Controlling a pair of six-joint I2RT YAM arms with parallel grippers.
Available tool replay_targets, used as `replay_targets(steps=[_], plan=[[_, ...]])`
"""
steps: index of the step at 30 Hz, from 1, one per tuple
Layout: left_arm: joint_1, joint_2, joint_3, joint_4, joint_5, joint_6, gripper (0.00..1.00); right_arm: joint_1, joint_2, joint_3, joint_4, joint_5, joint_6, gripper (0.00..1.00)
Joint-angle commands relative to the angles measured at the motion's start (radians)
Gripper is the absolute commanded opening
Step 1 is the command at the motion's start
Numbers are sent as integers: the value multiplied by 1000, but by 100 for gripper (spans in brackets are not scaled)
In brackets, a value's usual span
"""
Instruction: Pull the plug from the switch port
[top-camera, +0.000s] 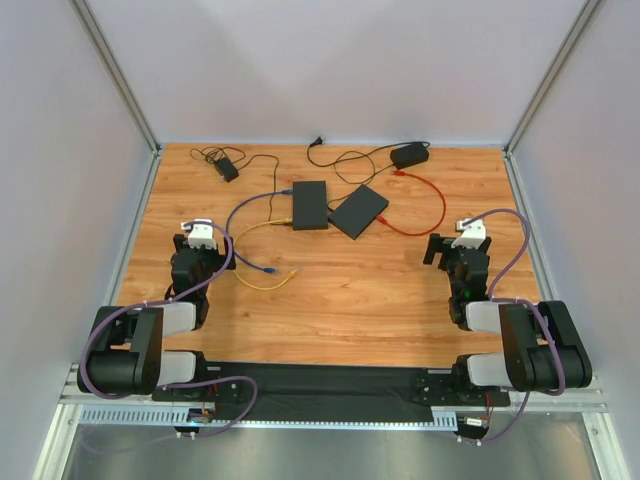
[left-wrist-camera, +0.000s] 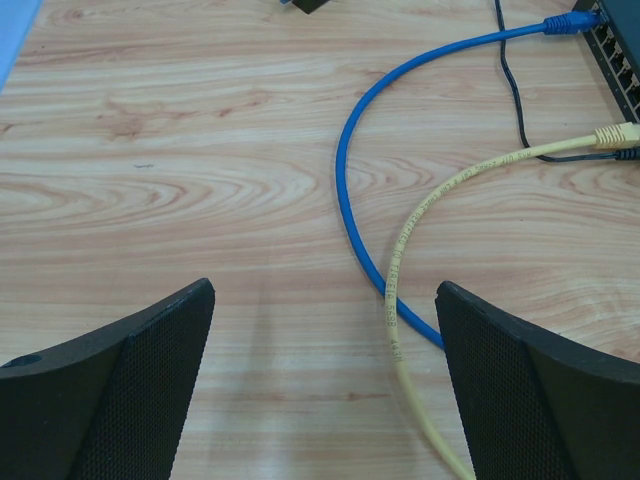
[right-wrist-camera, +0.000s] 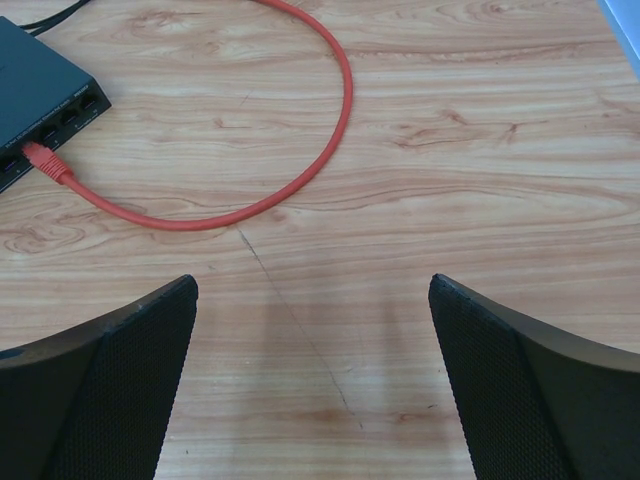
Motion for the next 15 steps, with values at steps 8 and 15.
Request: replay_targets(steps=[8,15], plan=[[-5,-72,72,-56,-119,-26,100,-6,-7,35,66,52,-16,100],[-8,-188,302,-514,-285,-197,100,4,-87,113,-128,52,-5,100]])
